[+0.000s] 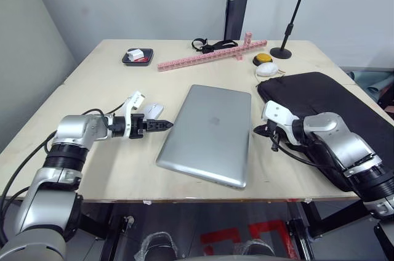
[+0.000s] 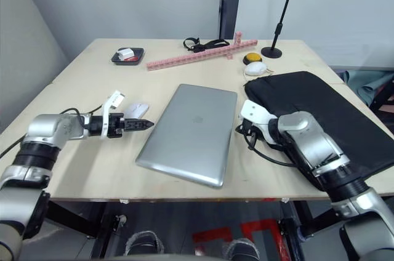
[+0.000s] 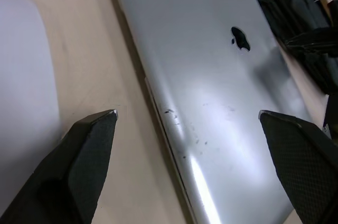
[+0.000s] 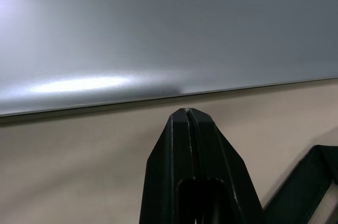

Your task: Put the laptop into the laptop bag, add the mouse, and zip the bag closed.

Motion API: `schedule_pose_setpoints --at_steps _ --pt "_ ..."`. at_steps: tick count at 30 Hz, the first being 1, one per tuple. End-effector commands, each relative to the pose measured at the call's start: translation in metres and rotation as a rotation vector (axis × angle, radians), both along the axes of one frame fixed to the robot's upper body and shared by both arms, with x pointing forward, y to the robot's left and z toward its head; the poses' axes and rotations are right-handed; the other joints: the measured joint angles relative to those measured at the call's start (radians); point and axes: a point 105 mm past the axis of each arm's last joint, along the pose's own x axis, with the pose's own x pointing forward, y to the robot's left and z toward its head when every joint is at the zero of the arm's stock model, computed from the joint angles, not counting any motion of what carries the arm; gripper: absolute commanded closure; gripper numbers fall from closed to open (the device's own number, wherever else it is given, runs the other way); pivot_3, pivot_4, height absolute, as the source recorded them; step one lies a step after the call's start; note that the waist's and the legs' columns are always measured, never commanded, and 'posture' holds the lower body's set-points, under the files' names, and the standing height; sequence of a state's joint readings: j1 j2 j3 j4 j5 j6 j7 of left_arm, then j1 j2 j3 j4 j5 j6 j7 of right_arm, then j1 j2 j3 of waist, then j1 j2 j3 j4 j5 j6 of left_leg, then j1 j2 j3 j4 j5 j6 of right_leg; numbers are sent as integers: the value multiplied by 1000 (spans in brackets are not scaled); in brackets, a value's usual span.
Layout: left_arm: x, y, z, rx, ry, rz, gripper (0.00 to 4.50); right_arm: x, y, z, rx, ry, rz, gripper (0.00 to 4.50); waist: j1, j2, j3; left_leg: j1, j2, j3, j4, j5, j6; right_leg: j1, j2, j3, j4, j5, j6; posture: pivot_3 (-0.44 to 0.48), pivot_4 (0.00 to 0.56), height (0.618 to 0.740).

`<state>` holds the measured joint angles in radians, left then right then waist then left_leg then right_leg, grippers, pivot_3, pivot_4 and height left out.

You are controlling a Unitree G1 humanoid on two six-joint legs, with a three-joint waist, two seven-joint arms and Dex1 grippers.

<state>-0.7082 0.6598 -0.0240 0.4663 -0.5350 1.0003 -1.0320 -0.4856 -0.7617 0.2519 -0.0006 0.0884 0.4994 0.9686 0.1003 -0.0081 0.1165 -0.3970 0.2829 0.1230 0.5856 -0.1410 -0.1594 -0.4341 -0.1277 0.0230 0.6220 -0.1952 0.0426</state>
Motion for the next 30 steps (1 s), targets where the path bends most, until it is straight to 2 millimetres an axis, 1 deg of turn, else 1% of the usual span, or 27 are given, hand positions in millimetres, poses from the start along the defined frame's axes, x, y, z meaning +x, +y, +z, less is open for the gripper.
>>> schedule_pose_setpoints --at_steps 1,3,5,8,10,13,15,17,19,21,24,30 --pt "9 -8 5 30 -32 -26 0 6 -2 -6 -35 -22 -5 4482 0 0 0 0 0 0 0 0 0 0 0 0 0 0 0 0 150 740" --pt "10 -16 -1 34 -5 -45 0 8 -1 -15 -37 -7 -11 4482 0 0 0 -1 -1 0 0 0 0 0 0 0 0 0 0 0 150 740" --pt "10 -21 -6 36 18 -59 0 10 2 -19 -35 1 -7 4482 -4 0 0 0 -1 0 0 0 0 1 0 0 0 0 0 0 150 740" --pt "9 -26 -9 30 44 -75 0 10 8 -20 -26 1 12 4482 -9 0 -1 2 -1 0 0 -1 1 2 0 1 0 0 0 0 150 740" --pt "8 -31 -10 11 66 -88 0 11 18 -18 -5 -2 34 4482 -11 0 -1 4 -1 0 0 -1 1 3 0 1 1 0 0 0 150 740" --pt "7 -39 -10 -18 84 -108 0 12 30 -14 27 -8 57 4482 -11 1 -1 13 -1 1 -3 -3 -1 10 0 1 0 0 0 0 150 740" --pt "6 -45 -8 -41 89 -126 0 12 39 -10 61 -10 69 4482 -11 0 -1 13 -1 1 -3 -5 -4 11 0 1 -1 0 0 0 150 740" --pt "3 -57 2 -118 70 -172 0 11 49 -7 91 -8 88 4482 -13 0 -1 14 -1 1 -4 -5 -4 12 0 1 -2 0 0 0 150 740" --pt "-1 -64 11 -173 58 -205 0 11 49 -9 90 -4 88 4482 -16 1 -1 13 -1 1 -4 -5 -4 11 0 1 -2 0 0 0 150 740" --pt "-2 -65 12 -173 60 -211 0 11 46 -11 84 -1 80 4482 -18 0 -1 13 -1 1 -4 -5 -4 11 0 1 -2 0 0 0 150 740" --pt "-3 -65 12 -173 60 -213 0 11 42 -12 78 3 71 4482 -23 1 -1 13 -1 1 -5 -5 -5 11 0 1 -3 0 0 0 150 740" --pt "-5 -58 12 -159 55 -206 0 11 35 -13 53 4 67 4482 -25 1 -1 13 -1 1 -7 -5 -4 11 0 0 -7 0 0 0 150 740"
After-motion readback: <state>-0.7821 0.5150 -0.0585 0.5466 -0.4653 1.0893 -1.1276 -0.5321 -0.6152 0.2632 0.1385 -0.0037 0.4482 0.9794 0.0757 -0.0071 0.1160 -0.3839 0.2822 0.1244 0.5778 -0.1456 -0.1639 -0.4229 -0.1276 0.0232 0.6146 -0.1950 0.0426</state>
